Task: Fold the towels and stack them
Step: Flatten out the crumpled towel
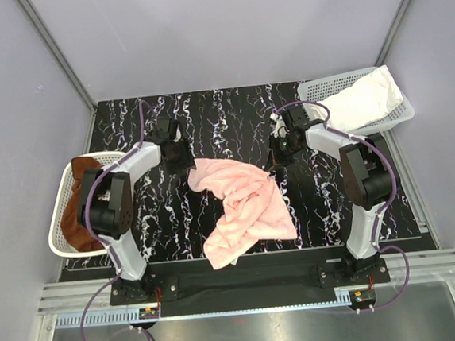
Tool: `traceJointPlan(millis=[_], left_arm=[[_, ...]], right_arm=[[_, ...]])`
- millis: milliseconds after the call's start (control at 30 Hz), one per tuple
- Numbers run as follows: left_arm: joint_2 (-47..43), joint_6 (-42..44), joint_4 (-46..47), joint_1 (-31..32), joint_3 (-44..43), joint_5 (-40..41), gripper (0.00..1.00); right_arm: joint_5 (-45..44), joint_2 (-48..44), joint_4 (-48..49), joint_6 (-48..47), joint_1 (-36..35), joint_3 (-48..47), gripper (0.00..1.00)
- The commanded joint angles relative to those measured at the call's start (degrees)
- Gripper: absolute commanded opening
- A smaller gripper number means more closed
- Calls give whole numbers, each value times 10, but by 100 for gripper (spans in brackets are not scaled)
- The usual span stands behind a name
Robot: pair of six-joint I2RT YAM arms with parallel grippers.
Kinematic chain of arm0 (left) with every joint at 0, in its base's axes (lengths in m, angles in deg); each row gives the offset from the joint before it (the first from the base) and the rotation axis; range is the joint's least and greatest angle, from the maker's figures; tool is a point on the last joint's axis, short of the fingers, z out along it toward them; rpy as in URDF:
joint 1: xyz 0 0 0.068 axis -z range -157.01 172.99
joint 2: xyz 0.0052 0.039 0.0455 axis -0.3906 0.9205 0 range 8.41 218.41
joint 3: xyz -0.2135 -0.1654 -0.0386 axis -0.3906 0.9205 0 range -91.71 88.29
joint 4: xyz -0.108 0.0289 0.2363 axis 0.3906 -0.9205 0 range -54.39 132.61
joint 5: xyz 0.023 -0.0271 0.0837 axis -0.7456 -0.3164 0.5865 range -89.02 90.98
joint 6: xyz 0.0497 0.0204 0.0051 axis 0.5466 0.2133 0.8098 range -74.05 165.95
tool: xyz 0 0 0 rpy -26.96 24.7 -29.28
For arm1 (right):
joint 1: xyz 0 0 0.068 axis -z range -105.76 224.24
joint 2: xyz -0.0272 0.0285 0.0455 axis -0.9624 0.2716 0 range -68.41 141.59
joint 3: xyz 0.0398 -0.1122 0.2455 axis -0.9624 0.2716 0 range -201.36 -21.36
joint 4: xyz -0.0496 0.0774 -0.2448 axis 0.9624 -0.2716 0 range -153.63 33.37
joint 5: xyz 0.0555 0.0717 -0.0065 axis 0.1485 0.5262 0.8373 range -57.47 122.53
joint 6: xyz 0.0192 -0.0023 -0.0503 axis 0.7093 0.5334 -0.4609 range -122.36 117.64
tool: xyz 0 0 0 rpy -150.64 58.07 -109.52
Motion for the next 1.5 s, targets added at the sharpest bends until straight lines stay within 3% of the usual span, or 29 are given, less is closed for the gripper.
traceJointPlan(millis=[0,233,533,633,867,900,1000,1167,1300,1467], left_arm=[[38,59,14,2,-62,19,53],[129,110,-40,8,-152,29,51],[173,118,-50,33,-162,50,48],[183,119,-59,41,-171,46,41],[169,111,-62,44,-159,9,0],[167,111,-66,42,-166,2,0],[147,114,-93,40,-195,-14,0],[28,93,-116,8,-304,-26,0],[-58,67,-70,-43,-385,-98,0],[-151,33,30,-66,-410,-195,0]], right_arm=[[18,-11,1,-1,-6,-21,0],[9,-2,-11,-8,-6,-42,0],[-6,0,-15,-10,-6,-48,0],[-11,1,-16,-13,-6,-47,0],[-17,-5,-11,-2,-6,-49,0],[-19,-5,-11,0,-6,-54,0],[-69,-7,-36,-2,-6,-101,0],[-171,-60,-102,-34,-6,-241,0],[-235,-107,-85,-67,-6,-374,0],[-271,-184,8,-84,-6,-420,0]])
